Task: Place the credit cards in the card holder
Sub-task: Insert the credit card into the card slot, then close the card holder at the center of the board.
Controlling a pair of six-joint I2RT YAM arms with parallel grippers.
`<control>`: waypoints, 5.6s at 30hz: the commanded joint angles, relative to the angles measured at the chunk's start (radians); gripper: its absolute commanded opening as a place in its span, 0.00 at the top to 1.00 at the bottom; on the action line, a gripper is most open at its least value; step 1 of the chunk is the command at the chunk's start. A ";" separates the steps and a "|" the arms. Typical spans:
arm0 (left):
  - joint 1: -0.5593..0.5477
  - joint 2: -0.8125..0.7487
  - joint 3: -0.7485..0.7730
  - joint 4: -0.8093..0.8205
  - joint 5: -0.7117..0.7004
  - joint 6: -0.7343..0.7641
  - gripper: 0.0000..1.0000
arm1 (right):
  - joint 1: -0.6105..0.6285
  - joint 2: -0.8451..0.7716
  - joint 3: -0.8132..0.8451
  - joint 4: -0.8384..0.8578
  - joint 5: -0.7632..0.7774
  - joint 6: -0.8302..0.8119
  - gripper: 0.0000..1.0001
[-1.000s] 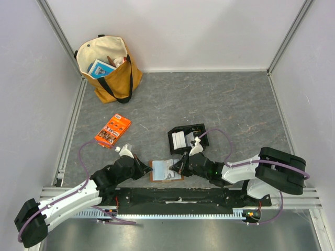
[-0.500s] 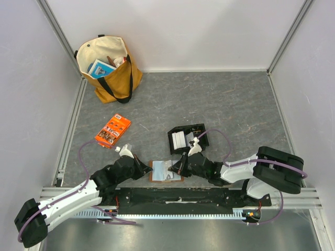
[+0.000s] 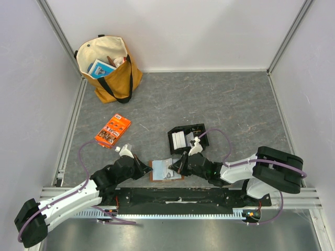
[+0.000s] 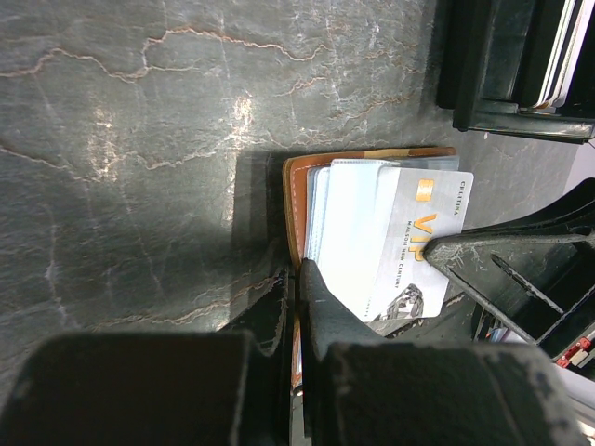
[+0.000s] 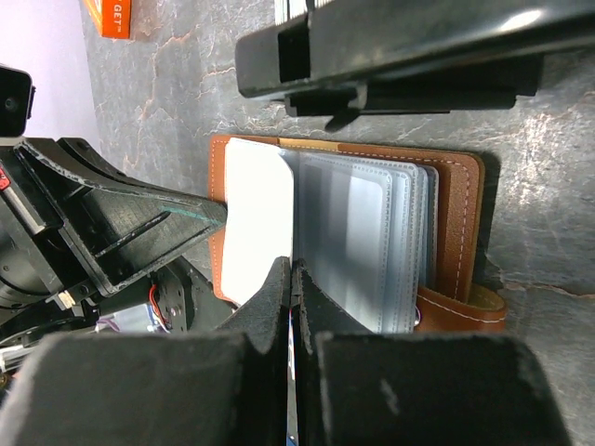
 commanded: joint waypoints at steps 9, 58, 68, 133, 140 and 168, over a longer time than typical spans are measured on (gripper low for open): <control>-0.001 0.013 -0.014 0.035 -0.008 0.006 0.98 | 0.007 0.095 0.042 0.024 -0.119 0.016 0.98; 0.000 -0.099 0.001 -0.020 -0.033 0.032 0.98 | 0.098 -0.035 0.542 -0.788 0.253 -0.343 0.41; -0.001 -0.129 0.002 -0.042 -0.039 0.034 0.98 | -0.178 -0.158 0.573 -0.855 0.212 -0.506 0.27; -0.420 0.917 0.907 -0.243 0.099 0.445 0.74 | -0.097 -0.548 0.040 -0.921 -0.209 -0.360 0.34; -0.448 0.946 0.895 -0.143 0.227 0.444 0.63 | -0.093 -0.706 0.063 -1.229 0.058 -0.146 0.38; -0.431 0.961 0.722 -0.141 0.147 0.332 0.67 | 0.003 -0.327 0.037 -0.748 -0.267 -0.138 0.63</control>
